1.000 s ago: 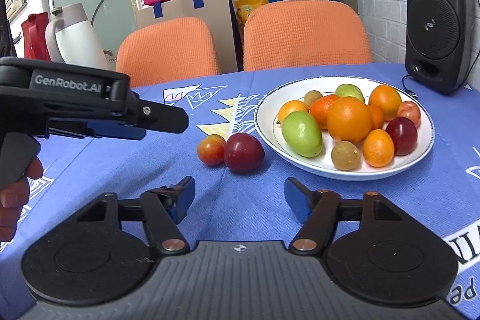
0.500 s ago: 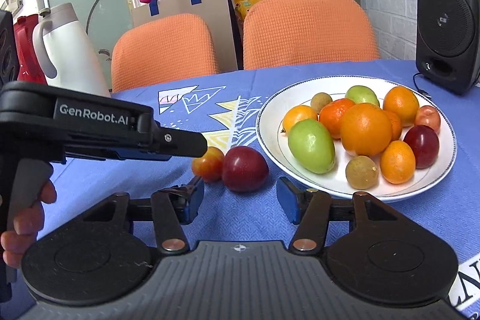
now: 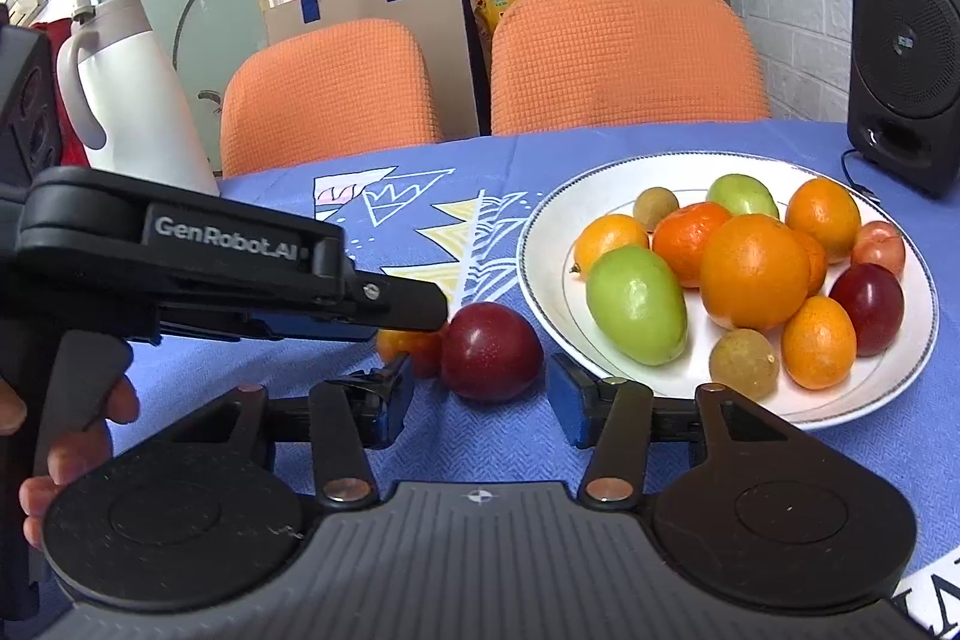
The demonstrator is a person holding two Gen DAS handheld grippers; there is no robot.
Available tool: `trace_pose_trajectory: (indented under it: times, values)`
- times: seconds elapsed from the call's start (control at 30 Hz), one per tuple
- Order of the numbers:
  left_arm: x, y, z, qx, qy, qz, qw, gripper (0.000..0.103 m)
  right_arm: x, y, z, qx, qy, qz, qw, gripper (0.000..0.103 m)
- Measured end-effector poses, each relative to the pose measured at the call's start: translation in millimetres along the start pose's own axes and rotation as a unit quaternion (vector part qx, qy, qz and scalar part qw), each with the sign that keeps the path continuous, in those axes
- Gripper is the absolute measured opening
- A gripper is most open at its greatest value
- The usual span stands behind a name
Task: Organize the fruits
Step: 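Grasp the red-yellow apple with the left tool while the right tool grasps the dark plum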
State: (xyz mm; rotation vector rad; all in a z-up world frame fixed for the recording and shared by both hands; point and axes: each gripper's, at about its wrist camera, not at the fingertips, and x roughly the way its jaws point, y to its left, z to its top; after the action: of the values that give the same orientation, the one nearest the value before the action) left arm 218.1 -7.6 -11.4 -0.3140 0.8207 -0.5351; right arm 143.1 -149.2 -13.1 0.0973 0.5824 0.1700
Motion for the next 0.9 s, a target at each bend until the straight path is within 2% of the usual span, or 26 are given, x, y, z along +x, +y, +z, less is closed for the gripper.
trace_pose_trajectory:
  times: [0.1,0.33,0.9]
  values:
    - [1.8,1.3,-0.3,-0.001,0.001,-0.004,1.0,0.103,0.6,0.4,0.8,-0.003,0.001,-0.006,1.0,0.082]
    - [4.9,3.0,-1.2,-0.005,0.005,-0.015,0.9999,0.103,1.7,1.3,1.1,-0.007,0.004,-0.027,1.0,0.066]
    - [-12.0,-1.0,-7.0,0.01,0.007,-0.012,0.9999,0.103,-12.5,0.4,-4.7,0.001,0.003,-0.017,1.0,0.065]
